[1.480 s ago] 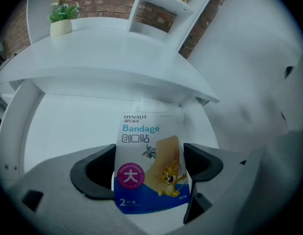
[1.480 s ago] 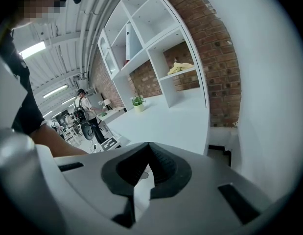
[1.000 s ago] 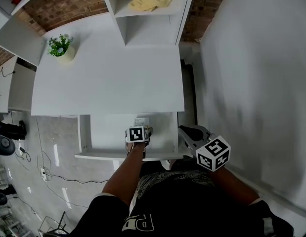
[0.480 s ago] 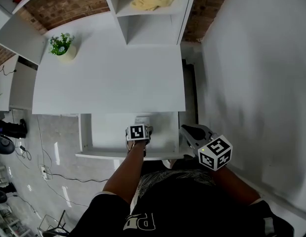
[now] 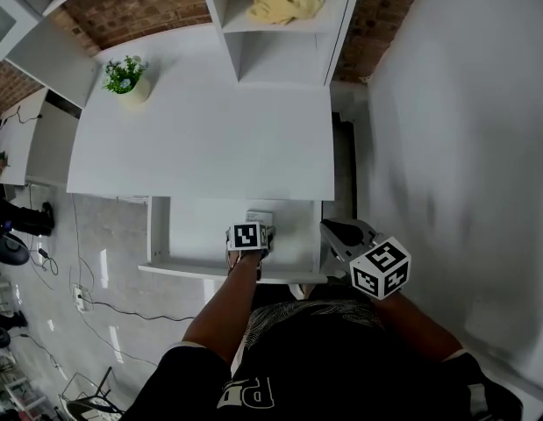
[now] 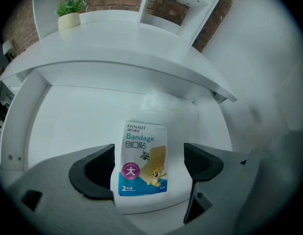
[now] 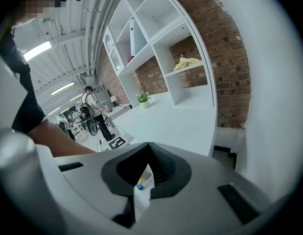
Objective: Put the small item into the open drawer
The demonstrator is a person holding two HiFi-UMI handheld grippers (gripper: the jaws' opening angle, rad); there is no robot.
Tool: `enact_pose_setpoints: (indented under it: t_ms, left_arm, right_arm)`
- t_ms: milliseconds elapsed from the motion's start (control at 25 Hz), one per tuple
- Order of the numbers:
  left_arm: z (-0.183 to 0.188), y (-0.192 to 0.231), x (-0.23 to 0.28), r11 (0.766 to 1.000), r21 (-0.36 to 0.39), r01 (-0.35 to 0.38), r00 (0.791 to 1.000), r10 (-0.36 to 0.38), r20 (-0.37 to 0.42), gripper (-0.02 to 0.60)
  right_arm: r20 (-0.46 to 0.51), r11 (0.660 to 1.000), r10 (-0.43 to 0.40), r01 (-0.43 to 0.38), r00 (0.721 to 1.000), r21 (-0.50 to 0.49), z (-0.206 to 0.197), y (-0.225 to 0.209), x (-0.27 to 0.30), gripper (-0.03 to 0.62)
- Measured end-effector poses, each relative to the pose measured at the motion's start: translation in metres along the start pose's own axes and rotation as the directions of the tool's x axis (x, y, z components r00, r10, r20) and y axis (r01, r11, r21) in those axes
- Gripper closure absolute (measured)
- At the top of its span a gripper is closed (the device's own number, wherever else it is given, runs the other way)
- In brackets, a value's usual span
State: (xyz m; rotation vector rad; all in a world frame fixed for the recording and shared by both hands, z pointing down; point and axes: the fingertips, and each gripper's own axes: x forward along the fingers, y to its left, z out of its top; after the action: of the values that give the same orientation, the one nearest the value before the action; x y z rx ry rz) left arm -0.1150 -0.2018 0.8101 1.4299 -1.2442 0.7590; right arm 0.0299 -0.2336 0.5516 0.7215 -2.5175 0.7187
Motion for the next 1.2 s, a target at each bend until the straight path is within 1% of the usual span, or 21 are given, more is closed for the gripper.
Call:
enact_pose_setpoints:
  t_ms: [120, 280, 480, 520, 560, 600, 680, 720, 800, 840, 960, 1040, 1120, 1200]
  left_arm:
    - [0.006, -0.002, -0.011, 1.000, -0.008, 0.017, 0.999, -0.017, 0.032, 0.164]
    - [0.014, -0.003, -0.029, 0.998, -0.039, 0.040, 0.996, -0.037, 0.078, 0.167]
    - [0.026, -0.012, -0.064, 0.995, -0.051, 0.083, 0.986, -0.075, 0.148, 0.175]
    - [0.029, -0.014, -0.072, 0.995, -0.048, 0.085, 0.983, -0.076, 0.170, 0.199]
    - [0.031, -0.016, -0.081, 0.995, -0.043, 0.085, 0.978, -0.075, 0.193, 0.308]
    - [0.032, -0.019, -0.091, 0.995, -0.039, 0.088, 0.973, -0.078, 0.219, 0.469]
    - [0.035, -0.028, -0.109, 0.992, -0.034, 0.122, 0.955, -0.108, 0.278, 0.535]
    - [0.037, -0.035, -0.120, 0.988, -0.029, 0.150, 0.941, -0.134, 0.312, 0.554]
    - [0.040, -0.050, -0.143, 0.982, -0.003, 0.187, 0.912, -0.173, 0.372, 0.563]
    - [0.041, -0.056, -0.153, 0.982, 0.017, 0.186, 0.903, -0.178, 0.392, 0.564]
    - [0.038, -0.068, -0.179, 0.985, 0.091, 0.145, 0.889, -0.170, 0.425, 0.565]
    - [0.034, -0.073, -0.193, 0.983, 0.133, 0.125, 0.882, -0.172, 0.440, 0.565]
    - [0.031, -0.077, -0.207, 0.979, 0.159, 0.130, 0.868, -0.190, 0.458, 0.565]
    - [0.026, -0.078, -0.217, 0.974, 0.156, 0.162, 0.853, -0.218, 0.475, 0.565]
  right_arm:
    - [0.007, 1.000, 0.016, -0.016, 1.000, -0.010, 0.004, 0.002, 0.002, 0.589]
    - [0.013, 0.999, 0.041, -0.041, 0.999, -0.022, 0.009, 0.005, 0.004, 0.589]
    - [0.020, 0.996, 0.082, -0.081, 0.996, -0.035, 0.014, 0.011, 0.009, 0.589]
    - [0.022, 0.995, 0.091, -0.090, 0.996, -0.040, 0.015, 0.012, 0.010, 0.589]
    - [0.023, 0.994, 0.100, -0.099, 0.995, -0.045, 0.016, 0.014, 0.011, 0.589]
    - [0.025, 0.993, 0.108, -0.106, 0.994, -0.049, 0.016, 0.014, 0.011, 0.589]
    - [0.027, 0.991, 0.122, -0.120, 0.992, -0.054, 0.017, 0.016, 0.010, 0.589]
    - [0.028, 0.990, 0.129, -0.127, 0.991, -0.055, 0.018, 0.016, 0.010, 0.589]
    - [0.030, 0.988, 0.143, -0.141, 0.989, -0.061, 0.020, 0.018, 0.009, 0.589]
    - [0.031, 0.987, 0.151, -0.149, 0.988, -0.067, 0.020, 0.019, 0.009, 0.589]
    - [0.038, 0.981, 0.173, -0.170, 0.984, -0.089, 0.021, 0.023, 0.009, 0.589]
    - [0.050, 0.979, 0.190, -0.185, 0.981, -0.089, 0.022, 0.028, 0.009, 0.589]
    - [0.071, 0.976, 0.210, -0.205, 0.975, -0.071, 0.025, 0.036, 0.007, 0.589]
    - [0.098, 0.972, 0.230, -0.224, 0.968, -0.067, 0.027, 0.045, 0.003, 0.589]
